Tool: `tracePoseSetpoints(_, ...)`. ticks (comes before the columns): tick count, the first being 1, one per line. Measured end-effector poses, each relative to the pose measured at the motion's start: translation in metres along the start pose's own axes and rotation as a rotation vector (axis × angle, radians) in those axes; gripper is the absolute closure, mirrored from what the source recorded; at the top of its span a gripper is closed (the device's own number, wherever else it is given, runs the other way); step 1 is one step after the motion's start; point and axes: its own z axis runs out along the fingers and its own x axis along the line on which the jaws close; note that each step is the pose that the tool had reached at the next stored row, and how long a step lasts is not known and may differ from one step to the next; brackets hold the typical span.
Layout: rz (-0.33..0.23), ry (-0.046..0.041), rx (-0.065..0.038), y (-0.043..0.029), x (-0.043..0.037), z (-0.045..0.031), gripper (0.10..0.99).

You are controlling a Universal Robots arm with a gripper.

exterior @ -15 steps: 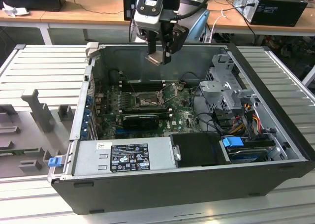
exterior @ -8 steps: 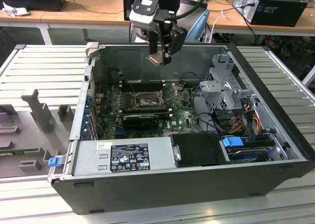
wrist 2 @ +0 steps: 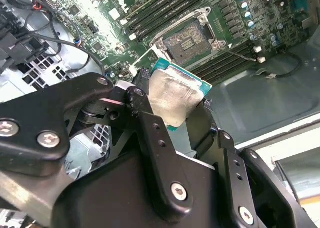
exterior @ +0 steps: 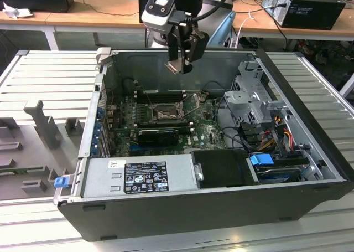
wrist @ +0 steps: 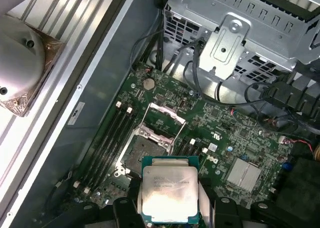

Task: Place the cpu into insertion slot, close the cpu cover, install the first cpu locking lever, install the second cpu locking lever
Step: 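Place the cpu into insertion slot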

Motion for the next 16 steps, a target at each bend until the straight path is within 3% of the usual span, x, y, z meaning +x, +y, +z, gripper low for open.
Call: tracePoseSetpoints(16,0.115,-0.01,-0.002,0.0,0.0,0.0,0.549)
